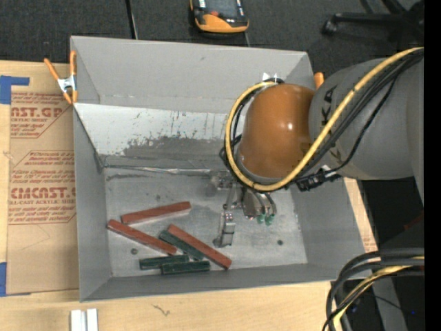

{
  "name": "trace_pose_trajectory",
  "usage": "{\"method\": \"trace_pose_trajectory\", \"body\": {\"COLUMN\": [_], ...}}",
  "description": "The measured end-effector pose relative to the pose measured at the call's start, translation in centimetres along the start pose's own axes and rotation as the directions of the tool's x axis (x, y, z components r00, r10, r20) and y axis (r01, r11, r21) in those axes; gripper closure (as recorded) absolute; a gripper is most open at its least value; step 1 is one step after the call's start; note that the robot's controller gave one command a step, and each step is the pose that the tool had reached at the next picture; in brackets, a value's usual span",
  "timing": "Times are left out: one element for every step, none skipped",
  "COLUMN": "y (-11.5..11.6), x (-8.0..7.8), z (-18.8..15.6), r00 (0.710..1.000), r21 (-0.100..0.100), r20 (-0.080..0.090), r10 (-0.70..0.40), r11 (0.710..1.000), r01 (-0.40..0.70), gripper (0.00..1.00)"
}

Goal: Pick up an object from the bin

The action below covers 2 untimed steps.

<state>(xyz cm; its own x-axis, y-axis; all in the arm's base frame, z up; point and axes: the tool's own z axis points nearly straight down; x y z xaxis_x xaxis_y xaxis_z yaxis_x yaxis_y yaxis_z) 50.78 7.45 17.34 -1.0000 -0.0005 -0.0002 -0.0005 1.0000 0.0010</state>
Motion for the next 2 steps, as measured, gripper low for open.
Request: {"method": "trace_pose_trajectory", "body": {"y": [4.4,10.1], "x": [1.1,0.7], "z": [5.5,5.6], "r00": [0.994,1.0], "r21": [0.001,0.0], "r20": [0.003,0.0], "r10": [-0.108,-0.012], "r11": [0.994,1.0], "r01": [0.108,0.012], "gripper": [0.0,0.0]}}
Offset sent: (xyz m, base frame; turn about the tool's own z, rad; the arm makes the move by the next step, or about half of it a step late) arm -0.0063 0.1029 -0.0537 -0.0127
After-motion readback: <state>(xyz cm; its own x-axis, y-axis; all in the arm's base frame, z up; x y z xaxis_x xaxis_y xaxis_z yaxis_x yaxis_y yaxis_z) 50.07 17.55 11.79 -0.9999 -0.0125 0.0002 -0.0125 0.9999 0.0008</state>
